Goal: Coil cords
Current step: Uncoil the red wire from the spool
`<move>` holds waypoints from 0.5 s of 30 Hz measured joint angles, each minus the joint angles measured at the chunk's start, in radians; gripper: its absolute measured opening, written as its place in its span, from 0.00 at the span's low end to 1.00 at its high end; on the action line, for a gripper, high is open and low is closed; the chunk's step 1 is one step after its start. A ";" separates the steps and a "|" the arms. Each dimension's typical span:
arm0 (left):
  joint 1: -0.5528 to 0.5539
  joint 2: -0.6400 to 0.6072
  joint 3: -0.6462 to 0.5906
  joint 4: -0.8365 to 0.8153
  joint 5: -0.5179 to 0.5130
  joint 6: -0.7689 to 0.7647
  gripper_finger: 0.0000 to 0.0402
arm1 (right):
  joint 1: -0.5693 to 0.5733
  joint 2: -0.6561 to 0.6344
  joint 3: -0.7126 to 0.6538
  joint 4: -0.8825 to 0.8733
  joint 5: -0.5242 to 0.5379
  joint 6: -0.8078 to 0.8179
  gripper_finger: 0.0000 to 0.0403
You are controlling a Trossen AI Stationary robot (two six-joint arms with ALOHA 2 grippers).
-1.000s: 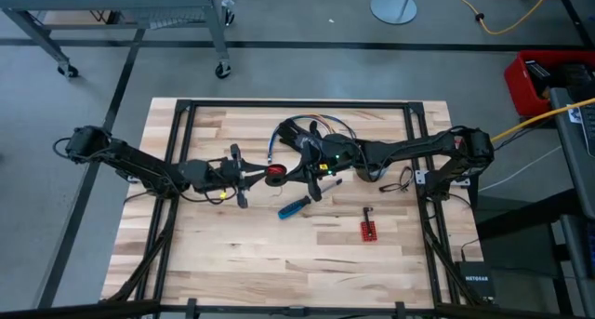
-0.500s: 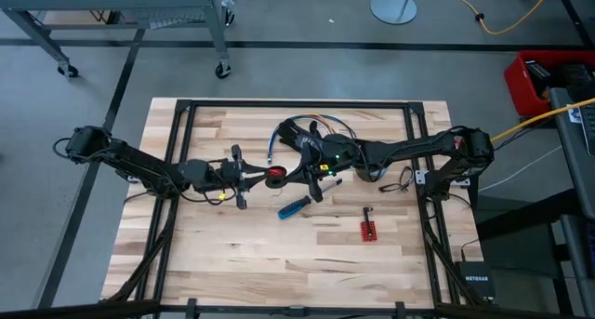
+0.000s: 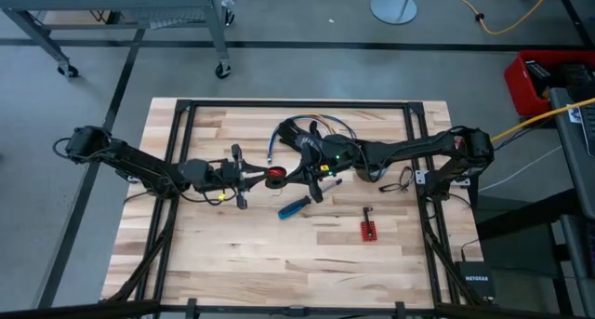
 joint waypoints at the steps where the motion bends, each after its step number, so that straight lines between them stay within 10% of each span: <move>1: 0.000 0.005 0.009 -0.001 0.000 0.007 0.16 | 0.000 0.000 0.000 0.001 0.000 0.000 0.00; 15: 0.000 0.100 0.089 -0.103 -0.012 0.046 0.16 | 0.000 0.002 -0.003 -0.031 -0.008 -0.003 0.00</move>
